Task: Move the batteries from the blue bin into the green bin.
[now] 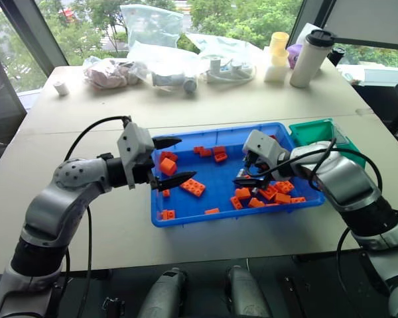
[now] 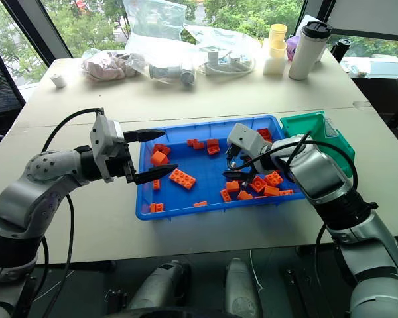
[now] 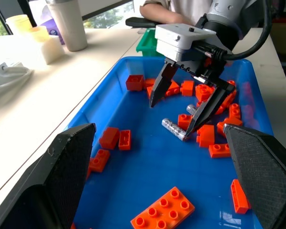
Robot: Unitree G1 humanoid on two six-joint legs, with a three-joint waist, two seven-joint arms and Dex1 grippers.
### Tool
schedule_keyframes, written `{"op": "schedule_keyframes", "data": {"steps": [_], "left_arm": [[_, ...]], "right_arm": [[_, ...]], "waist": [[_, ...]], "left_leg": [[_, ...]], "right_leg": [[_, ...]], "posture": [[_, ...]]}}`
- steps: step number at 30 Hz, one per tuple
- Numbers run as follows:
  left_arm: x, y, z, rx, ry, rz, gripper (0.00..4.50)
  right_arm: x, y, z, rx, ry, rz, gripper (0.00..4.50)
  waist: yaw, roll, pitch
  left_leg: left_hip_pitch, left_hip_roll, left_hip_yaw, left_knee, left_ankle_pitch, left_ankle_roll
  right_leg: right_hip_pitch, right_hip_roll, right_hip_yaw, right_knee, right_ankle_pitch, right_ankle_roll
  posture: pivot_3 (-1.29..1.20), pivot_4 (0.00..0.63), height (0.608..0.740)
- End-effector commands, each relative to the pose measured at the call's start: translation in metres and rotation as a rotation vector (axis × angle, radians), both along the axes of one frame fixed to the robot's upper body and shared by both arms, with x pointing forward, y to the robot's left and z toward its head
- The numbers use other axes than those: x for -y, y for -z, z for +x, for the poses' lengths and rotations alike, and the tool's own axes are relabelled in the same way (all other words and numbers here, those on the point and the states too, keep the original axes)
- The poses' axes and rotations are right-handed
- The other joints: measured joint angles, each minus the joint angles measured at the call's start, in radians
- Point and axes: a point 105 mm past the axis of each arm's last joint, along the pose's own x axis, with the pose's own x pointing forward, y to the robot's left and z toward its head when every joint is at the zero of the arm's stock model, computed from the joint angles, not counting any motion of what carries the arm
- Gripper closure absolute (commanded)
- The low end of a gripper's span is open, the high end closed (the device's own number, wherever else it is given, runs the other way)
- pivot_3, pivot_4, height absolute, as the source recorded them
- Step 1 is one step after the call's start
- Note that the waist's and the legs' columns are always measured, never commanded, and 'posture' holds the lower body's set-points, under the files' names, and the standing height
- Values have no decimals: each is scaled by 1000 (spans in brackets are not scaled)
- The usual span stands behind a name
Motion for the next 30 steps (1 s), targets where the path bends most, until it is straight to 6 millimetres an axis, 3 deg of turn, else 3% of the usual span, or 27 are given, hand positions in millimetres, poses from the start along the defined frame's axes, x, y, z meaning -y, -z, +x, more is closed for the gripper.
{"op": "schedule_keyframes", "data": {"steps": [1, 14, 17, 20, 27, 28, 30], "left_arm": [[-3, -7, -1, 41, -3, -6, 0], [-2, -8, -2, 43, 6, 2, 0], [-2, -8, -2, 42, 5, 0, 0], [-2, -7, -1, 41, 3, 0, 0], [-1, -7, -1, 39, 3, -3, 0], [-1, -7, -1, 40, 3, -3, 0], [0, -8, -1, 41, 6, -4, 0]], "right_arm": [[0, -5, 1, 19, 23, 23, 67], [2, 11, -1, -11, 50, -15, 67], [1, 10, -1, -12, 51, -11, 861], [-4, 6, 1, 6, 47, 5, 2315], [-11, -11, 5, 55, 41, 29, 2304], [-9, -18, 7, 74, 46, 34, 2304], [7, -55, 16, 170, 104, 67, 2304]], "waist": [[1, 0, 0], [1, 0, 0], [1, 0, 0], [1, 0, 0], [1, 0, 0], [2, 0, 0], [2, 0, 0]], "left_leg": [[0, 0, 0, 0, 0, 0], [0, 0, 0, 0, 0, 0], [0, 0, 0, 0, 0, 0], [0, 0, 0, 0, 0, 0], [0, 0, 0, 0, 0, 0], [0, 0, 0, 0, 0, 0], [0, 0, 0, 0, 0, 0]], "right_leg": [[0, 0, 0, 0, 0, 0], [0, 0, 0, 0, 0, 0], [0, 0, 0, 0, 0, 0], [0, 0, 0, 0, 0, 0], [0, 0, 0, 0, 0, 0], [0, 0, 0, 0, 0, 0], [0, 0, 0, 0, 0, 0]], "posture": [[0, 150, 740], [0, 150, 740], [0, 150, 740], [0, 150, 740], [0, 150, 740], [0, 150, 740], [0, 150, 740]]}}
